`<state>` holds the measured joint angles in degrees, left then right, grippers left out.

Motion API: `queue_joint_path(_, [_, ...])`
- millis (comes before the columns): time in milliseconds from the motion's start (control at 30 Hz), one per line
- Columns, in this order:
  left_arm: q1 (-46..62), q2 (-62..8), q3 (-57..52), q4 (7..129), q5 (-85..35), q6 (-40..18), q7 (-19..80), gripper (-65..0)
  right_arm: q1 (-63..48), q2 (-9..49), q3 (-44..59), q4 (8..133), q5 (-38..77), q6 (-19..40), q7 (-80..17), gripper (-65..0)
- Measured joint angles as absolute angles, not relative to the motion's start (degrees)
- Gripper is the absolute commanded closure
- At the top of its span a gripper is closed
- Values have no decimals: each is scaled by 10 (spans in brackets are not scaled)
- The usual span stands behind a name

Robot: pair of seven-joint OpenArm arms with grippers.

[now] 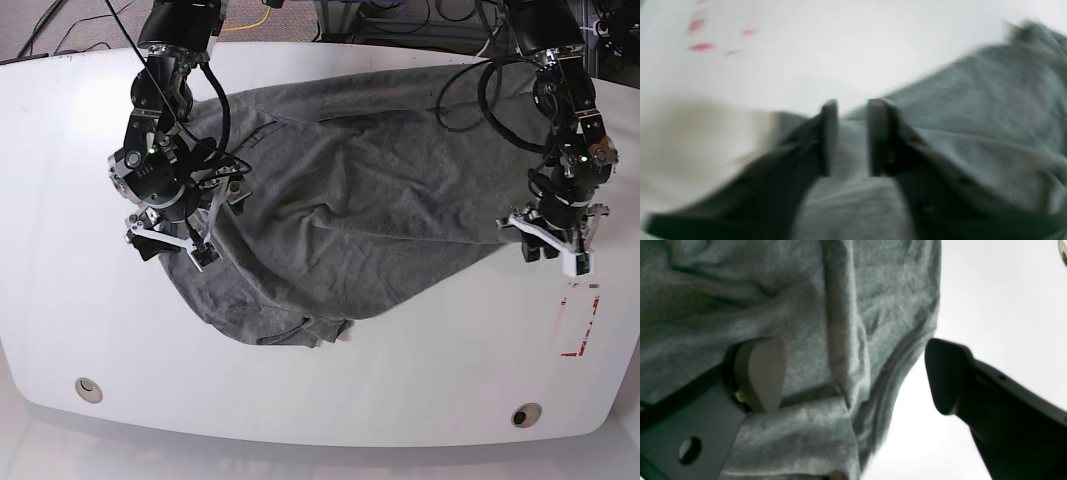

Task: Layout the t-shirt on the table in an organized manner, then fold the t-shirt properly
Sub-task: 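Grasp the shirt fabric with the left gripper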

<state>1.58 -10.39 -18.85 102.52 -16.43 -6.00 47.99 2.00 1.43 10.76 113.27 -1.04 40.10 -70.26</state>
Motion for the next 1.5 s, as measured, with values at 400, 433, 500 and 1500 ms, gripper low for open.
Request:
queue_joint_path(400, [-31,-109,-236,913,-165,-62,471,-562,20,15,108,1133,-11,401,-703,-629])
queue_joint_path(433, [-35,-110,-236,901,-166,-62,473,-557,20,15,108,1133,-11,401,-703,-629])
queue_joint_path(500, [-43,-113,-235,872,-163,-61,479,-551,20,14,108,1133,-11,401,-703,-629])
queue_joint_path(1500, [-47,-120,-160,758,-164,-61,422,-151,20,6,108,1133,-11,401,-703,-629])
